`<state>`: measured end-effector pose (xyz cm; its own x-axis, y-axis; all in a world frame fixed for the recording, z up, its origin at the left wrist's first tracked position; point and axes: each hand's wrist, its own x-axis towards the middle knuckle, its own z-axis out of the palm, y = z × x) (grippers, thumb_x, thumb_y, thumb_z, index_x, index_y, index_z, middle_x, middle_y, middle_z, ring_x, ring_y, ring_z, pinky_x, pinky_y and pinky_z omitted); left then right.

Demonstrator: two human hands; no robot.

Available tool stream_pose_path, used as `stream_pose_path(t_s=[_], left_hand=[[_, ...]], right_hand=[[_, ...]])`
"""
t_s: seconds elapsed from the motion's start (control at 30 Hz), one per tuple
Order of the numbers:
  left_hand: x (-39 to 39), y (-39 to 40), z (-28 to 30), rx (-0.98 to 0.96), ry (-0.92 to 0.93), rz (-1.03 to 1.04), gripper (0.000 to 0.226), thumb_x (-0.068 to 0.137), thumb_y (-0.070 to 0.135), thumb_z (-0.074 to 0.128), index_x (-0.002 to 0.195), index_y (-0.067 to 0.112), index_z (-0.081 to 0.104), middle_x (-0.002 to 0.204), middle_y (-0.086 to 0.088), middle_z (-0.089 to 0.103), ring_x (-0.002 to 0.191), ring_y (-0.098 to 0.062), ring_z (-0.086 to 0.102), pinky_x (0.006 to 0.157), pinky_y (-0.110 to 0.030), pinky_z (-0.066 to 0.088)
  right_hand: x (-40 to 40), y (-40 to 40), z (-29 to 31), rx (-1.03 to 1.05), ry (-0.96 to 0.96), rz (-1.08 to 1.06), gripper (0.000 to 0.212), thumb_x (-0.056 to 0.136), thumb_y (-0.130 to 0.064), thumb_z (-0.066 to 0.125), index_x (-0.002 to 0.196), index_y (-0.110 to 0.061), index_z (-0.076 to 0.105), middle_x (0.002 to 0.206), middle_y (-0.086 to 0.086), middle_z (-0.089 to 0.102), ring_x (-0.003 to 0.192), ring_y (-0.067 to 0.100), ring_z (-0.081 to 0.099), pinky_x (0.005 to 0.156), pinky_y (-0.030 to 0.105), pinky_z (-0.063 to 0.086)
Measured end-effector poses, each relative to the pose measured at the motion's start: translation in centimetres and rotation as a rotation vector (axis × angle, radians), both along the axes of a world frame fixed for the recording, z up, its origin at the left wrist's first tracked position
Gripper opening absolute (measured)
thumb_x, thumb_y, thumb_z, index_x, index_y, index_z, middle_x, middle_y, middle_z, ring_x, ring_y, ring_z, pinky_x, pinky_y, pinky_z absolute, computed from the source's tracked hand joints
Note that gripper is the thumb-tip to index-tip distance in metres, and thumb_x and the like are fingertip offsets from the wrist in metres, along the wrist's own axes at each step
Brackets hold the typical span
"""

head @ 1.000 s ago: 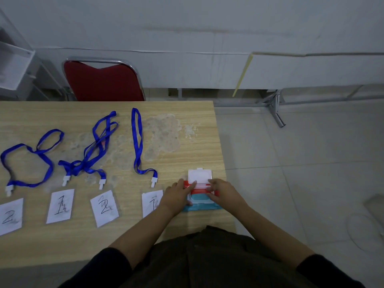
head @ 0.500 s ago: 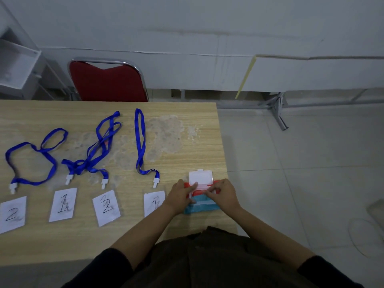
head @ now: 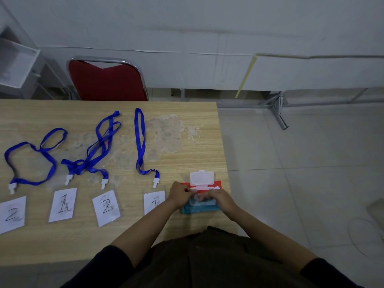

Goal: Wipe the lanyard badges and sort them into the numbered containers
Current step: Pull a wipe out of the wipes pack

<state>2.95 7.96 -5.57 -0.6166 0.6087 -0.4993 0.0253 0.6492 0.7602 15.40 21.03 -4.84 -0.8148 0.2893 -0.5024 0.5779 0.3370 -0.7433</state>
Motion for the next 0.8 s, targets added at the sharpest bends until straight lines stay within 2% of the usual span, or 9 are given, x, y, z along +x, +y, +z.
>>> stream_pose_path(t_s=[0.07,0.17,0.23,0.3,0.43,0.6,0.8], left_hand=[[-0.1,0.0,-0.1,-0.046,0.048,-0.026,0.021,0.088,0.011,0.068,0.083,-0.009,0.072,0.082,-0.021,0.068,0.073,-0.02,0.058,0.075,-0.034,0.051],[-0.3,-0.2,-0.3,-0.078,0.083,-0.05,0.021,0.09,0.005,0.062,0.081,-0.011,0.069,0.083,-0.021,0.065,0.075,-0.026,0.059,0.078,-0.039,0.051],[-0.5,-0.3,-0.3,-0.08,0.107,-0.099,0.024,0.091,0.007,0.061,0.079,-0.012,0.067,0.083,-0.02,0.062,0.076,-0.027,0.057,0.082,-0.042,0.052],[-0.6,-0.4,-0.2,-0.081,0.108,-0.148,0.026,0.093,0.014,0.061,0.078,-0.006,0.066,0.091,-0.021,0.059,0.081,-0.027,0.054,0.086,-0.039,0.05],[-0.6,-0.6,-0.4,-0.122,0.114,-0.184,0.021,0.096,0.018,0.056,0.09,0.0,0.063,0.111,-0.021,0.053,0.098,-0.029,0.054,0.089,-0.029,0.045],[-0.7,-0.7,-0.8,-0.125,0.141,-0.193,0.015,0.097,0.022,0.056,0.087,0.012,0.054,0.112,-0.011,0.045,0.093,-0.013,0.042,0.084,-0.019,0.036],[-0.8,-0.7,-1.6,-0.141,0.189,-0.216,0.018,0.097,0.021,0.055,0.099,0.005,0.062,0.116,-0.011,0.045,0.092,-0.011,0.042,0.084,-0.017,0.036]], right_hand=[[0.1,0.2,0.1,-0.033,0.017,-0.061,0.028,0.097,-0.014,0.052,0.078,-0.025,0.07,0.094,-0.008,0.068,0.091,0.007,0.061,0.08,0.021,0.044],[-0.2,0.3,-0.3,0.078,0.046,-0.078,0.01,0.092,-0.014,0.062,0.088,-0.018,0.07,0.092,-0.002,0.07,0.087,0.01,0.064,0.076,0.015,0.048],[-0.5,0.3,-0.6,0.184,0.048,-0.022,0.006,0.088,-0.014,0.067,0.092,-0.015,0.071,0.089,-0.001,0.071,0.082,0.007,0.065,0.076,0.019,0.052],[-1.1,0.3,-0.7,0.293,0.024,0.048,0.008,0.086,-0.017,0.069,0.092,-0.016,0.074,0.087,-0.002,0.071,0.079,0.006,0.064,0.078,0.025,0.055],[-2.3,0.4,-0.6,0.448,-0.036,0.165,0.012,0.086,-0.027,0.069,0.092,-0.022,0.078,0.088,-0.005,0.073,0.077,0.007,0.063,0.077,0.029,0.055],[-2.7,0.6,-0.3,0.463,-0.047,0.167,0.013,0.087,-0.031,0.069,0.093,-0.025,0.078,0.09,-0.008,0.075,0.076,0.003,0.062,0.077,0.024,0.052],[-3.2,0.3,0.1,0.626,-0.018,0.357,0.019,0.091,-0.031,0.059,0.089,-0.025,0.077,0.08,-0.005,0.07,0.069,0.01,0.06,0.072,0.029,0.054]])
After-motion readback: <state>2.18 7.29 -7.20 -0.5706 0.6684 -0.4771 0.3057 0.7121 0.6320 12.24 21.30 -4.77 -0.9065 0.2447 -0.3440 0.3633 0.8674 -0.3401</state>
